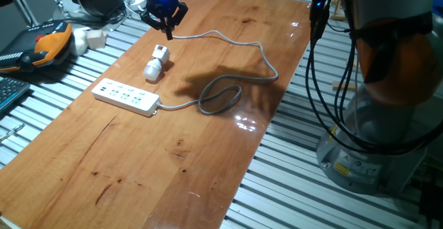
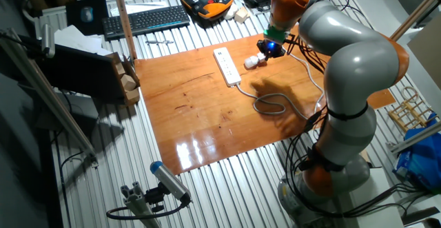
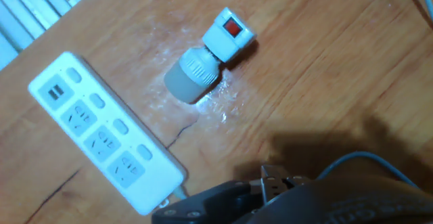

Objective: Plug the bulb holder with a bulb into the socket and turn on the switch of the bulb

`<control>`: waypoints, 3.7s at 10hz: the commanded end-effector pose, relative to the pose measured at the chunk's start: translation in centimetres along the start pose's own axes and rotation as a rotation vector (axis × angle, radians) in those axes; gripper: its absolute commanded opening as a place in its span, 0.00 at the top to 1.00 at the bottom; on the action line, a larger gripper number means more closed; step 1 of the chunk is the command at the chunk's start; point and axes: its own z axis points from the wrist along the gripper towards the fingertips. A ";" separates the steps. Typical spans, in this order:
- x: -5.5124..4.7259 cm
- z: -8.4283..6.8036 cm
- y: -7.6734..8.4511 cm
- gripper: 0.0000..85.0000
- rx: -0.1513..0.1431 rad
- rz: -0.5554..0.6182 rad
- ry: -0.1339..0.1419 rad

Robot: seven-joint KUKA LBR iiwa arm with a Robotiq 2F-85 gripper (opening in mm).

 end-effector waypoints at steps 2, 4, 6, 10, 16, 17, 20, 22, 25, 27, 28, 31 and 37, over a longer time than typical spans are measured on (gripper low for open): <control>-0.2 -0.1 0.4 1.00 0.011 0.010 -0.002; -0.4 0.2 0.6 1.00 -0.002 0.017 0.017; -0.4 0.3 0.7 1.00 -0.021 0.015 0.041; -0.4 0.3 0.7 1.00 -0.009 0.084 0.052; -0.9 0.4 0.9 1.00 0.021 0.186 -0.011; -1.8 0.8 1.3 1.00 0.016 0.200 -0.011; -4.1 2.7 2.0 1.00 -0.013 0.288 -0.067; -5.5 4.0 2.3 1.00 -0.026 0.326 -0.084; -7.0 5.5 2.7 1.00 -0.039 0.354 -0.083; -7.8 6.3 2.8 1.00 -0.050 0.441 -0.088; -8.3 6.2 2.7 1.00 -0.060 0.482 -0.073; -9.2 6.1 2.6 1.00 -0.048 0.564 -0.108; -9.4 7.4 2.8 1.00 -0.034 0.625 -0.171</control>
